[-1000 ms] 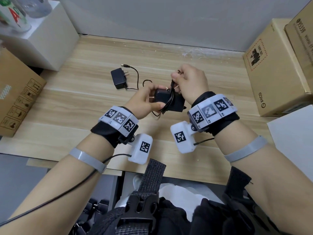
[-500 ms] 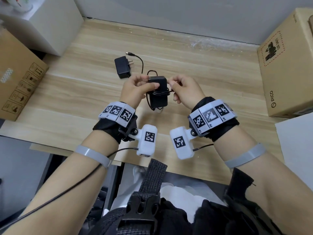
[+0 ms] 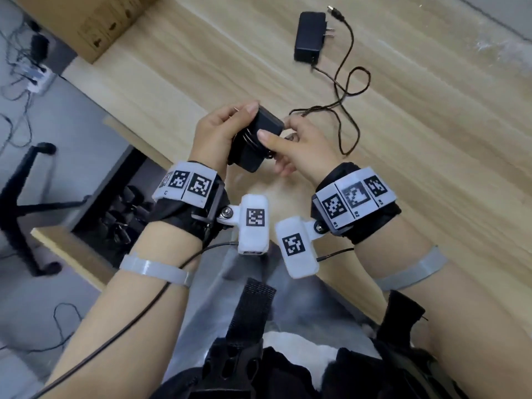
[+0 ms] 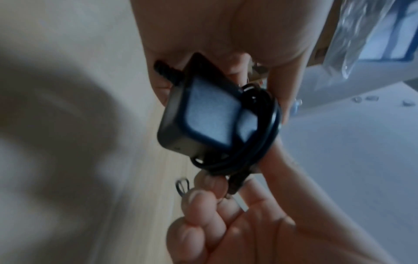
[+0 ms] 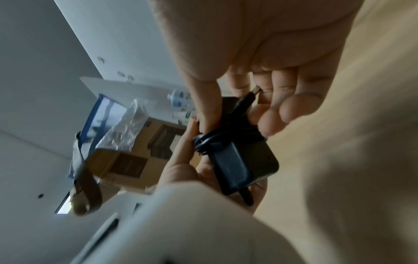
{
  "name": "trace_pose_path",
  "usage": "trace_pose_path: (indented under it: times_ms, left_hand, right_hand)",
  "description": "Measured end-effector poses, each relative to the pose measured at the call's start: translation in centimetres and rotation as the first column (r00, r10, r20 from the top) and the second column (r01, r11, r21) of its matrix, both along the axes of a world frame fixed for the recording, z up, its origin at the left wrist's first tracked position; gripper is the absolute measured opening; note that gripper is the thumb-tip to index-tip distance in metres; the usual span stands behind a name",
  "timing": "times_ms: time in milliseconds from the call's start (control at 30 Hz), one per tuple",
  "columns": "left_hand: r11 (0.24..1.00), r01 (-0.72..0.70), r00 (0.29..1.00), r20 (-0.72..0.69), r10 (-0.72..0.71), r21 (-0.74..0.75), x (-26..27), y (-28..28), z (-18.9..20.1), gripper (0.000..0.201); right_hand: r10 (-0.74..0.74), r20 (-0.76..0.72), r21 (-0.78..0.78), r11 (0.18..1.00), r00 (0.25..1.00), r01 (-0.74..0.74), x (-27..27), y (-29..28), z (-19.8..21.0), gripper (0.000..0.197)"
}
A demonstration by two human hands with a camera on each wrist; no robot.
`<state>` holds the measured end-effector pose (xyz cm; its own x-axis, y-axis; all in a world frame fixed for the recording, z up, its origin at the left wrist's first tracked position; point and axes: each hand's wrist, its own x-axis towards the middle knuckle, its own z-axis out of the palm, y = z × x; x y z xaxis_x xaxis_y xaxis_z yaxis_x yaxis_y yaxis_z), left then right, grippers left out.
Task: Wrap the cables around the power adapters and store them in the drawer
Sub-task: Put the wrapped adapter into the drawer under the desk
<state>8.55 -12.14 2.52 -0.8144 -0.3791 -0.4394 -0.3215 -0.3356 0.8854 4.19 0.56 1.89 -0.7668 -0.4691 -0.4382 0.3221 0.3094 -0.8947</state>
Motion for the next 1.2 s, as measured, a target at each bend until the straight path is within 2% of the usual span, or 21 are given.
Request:
trace_pose_path:
  times_ms: [300, 433, 533, 633, 733, 867, 1033, 1133, 1200]
  left_hand:
    - [0.956, -0.277, 0.960, 0.025, 0.280, -0.102, 9.8, -10.1, -2.6, 0.021]
    - [0.916, -0.373, 0.914, 0.113, 0.390, -0.148, 15.0, -15.1, -6.1, 0.017]
    - [0.868, -0.419, 0.857, 0.202, 0.475, -0.265, 19.0, -18.8, -9.7, 0.018]
    - [0.819, -0.410, 0.782, 0.308, 0.542, -0.401, 22.9, -22.1, -13.8, 0.043]
    - [0.779, -0.409, 0.665, 0.429, 0.611, -0.475, 25.8, -24.5, -17.5, 0.076]
    - [0.767, -0.318, 0.514, 0.579, 0.634, -0.557, 27.4, -26.1, -20.9, 0.080]
    - [0.805, -0.275, 0.457, 0.666, 0.590, -0.525, 27.1, -26.1, -22.8, 0.090]
    - [0.783, -0.263, 0.440, 0.652, 0.617, -0.564, 26.7, -25.6, -23.0, 0.093]
    - [0.774, -0.254, 0.428, 0.650, 0.628, -0.580, 26.6, -25.5, -23.1, 0.094]
  right_hand:
    - [0.269, 0.103, -0.008, 0.963, 0.958, -0.269, 6.7, -12.2, -3.4, 0.021]
    - [0.394, 0.052, 0.080, 0.914, 0.918, -0.397, 10.4, -17.8, -5.7, 0.021]
    - [0.415, 0.098, 0.159, 0.891, 0.904, -0.426, 12.7, -21.7, -8.7, 0.023]
    - [0.356, 0.189, 0.230, 0.890, 0.915, -0.394, 13.5, -25.1, -12.6, 0.027]
    - [0.262, 0.263, 0.288, 0.897, 0.929, -0.335, 12.9, -28.1, -16.6, 0.029]
    - [0.124, 0.353, 0.300, 0.924, 0.927, -0.238, 12.1, -30.9, -21.6, 0.026]
    - [-0.058, 0.460, 0.351, 0.928, 0.886, -0.122, 11.7, -32.1, -26.0, 0.026]
    - [-0.147, 0.502, 0.353, 0.935, 0.852, -0.047, 11.5, -32.2, -27.2, 0.022]
    - [-0.166, 0.535, 0.364, 0.930, 0.829, -0.048, 11.4, -32.3, -27.6, 0.025]
